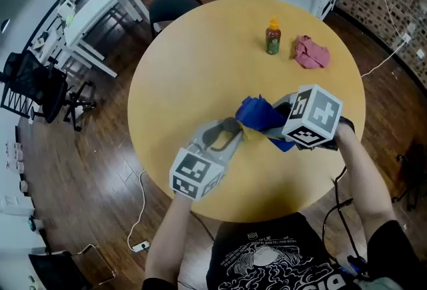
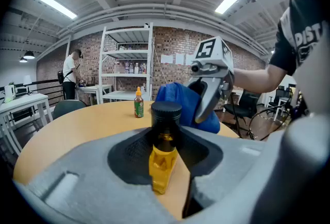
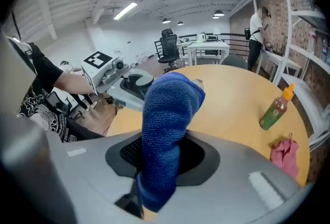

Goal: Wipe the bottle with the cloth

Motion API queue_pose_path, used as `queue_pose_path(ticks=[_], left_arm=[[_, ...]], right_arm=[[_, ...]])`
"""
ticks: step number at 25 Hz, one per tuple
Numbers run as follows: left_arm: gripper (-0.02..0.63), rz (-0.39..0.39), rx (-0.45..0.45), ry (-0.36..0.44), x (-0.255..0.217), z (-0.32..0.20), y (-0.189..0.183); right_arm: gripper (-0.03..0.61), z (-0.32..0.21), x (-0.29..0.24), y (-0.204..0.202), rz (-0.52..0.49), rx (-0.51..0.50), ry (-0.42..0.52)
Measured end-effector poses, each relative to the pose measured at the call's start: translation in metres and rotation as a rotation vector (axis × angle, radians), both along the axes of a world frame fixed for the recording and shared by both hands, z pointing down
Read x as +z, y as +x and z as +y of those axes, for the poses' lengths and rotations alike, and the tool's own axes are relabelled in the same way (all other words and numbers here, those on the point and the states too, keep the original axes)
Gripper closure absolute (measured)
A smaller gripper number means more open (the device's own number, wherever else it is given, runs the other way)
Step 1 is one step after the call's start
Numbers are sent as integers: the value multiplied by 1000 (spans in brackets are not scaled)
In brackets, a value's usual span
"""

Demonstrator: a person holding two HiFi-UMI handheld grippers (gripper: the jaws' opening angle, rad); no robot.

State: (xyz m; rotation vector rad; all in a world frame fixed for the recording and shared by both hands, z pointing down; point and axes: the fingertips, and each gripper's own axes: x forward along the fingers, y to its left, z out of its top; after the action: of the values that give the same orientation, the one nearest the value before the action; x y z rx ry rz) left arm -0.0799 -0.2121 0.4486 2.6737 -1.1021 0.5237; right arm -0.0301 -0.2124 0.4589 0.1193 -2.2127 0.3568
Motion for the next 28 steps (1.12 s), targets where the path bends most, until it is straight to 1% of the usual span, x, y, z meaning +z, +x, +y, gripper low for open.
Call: queue_pose_path(ticks=[3,5,8,13,16,18,23,28], left_arm=[[471,2,1,-2,0,0,1],[471,5,-1,-3,-1,-2,2],[471,5,-2,-3,-1,-5,4],[471,1,-1,2,-1,-6,3],[471,5,-4,4,-3,-7,1],[471,9,-5,5,-3,-7,0],[471,10,-9,5,-1,-7,0],[471,13,-4,3,-2,-9,-1]], right_arm=[[443,-22,-14,-16,-6,-32,67],[443,-37,-20,-31,-41,-36,89],[443,-54,-31,-59,-159,-6,71],[443,-80,-53,-100,-375,98,73],[445,-84,-59,-117,-468,115,0],[443,-81,-51,-124,-481,96,-59],[443,-79,-16,-129,-452,71,-166],[445,-80,9,-132,-444,59,-235]])
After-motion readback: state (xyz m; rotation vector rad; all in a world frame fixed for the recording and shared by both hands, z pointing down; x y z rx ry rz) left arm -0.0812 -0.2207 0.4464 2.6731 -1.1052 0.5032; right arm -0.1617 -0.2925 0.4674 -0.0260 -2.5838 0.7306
